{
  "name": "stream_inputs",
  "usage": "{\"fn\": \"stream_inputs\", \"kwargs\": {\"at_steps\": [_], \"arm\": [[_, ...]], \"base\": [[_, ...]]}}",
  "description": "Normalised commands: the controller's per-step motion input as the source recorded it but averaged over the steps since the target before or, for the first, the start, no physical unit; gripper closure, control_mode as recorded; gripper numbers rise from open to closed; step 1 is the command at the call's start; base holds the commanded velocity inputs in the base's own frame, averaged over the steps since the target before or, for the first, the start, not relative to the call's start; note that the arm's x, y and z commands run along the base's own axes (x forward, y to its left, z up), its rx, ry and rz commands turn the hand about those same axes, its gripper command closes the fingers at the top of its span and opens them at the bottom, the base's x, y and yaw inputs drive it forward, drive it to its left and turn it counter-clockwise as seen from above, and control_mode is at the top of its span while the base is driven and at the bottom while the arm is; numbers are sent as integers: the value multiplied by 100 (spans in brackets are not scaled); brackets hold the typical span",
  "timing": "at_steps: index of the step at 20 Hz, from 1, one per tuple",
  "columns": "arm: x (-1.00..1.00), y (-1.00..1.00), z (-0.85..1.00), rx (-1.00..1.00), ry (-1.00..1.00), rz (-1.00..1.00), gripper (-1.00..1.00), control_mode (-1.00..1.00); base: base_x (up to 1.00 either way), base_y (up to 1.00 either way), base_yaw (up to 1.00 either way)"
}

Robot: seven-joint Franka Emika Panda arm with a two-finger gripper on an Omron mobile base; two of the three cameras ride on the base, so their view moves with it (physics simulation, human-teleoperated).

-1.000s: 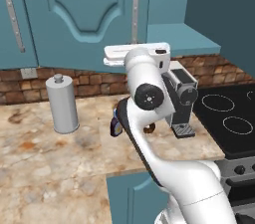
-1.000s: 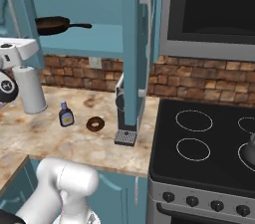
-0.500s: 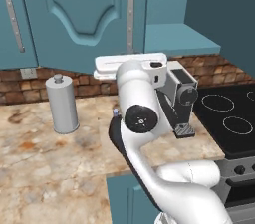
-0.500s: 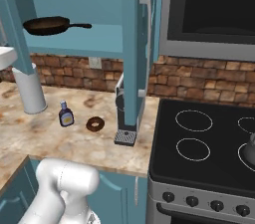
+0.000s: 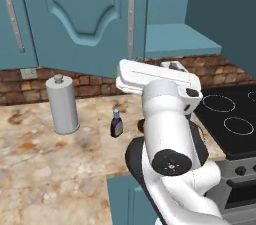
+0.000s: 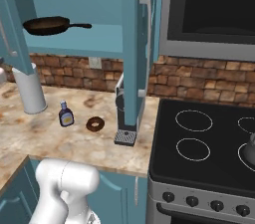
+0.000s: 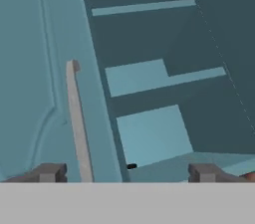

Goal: Pick the pan from the cabinet and place it on the stove. Then turn on the stove burner for the pan.

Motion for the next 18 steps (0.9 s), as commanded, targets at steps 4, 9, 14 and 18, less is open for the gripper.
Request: {"fn": "stream_inputs", "kwargs": {"at_steps": [4, 9, 14, 18], "arm": [[-23, -88, 20, 37, 1, 8, -100, -100], [1, -85, 5, 36, 5, 17, -100, -100], [44, -49, -7, 31, 10, 29, -100, -100], [71, -17, -12, 28, 14, 27, -100, -100]], "base": [[0, 0, 0], [0, 0, 0], [0, 0, 0], [0, 0, 0]]}}
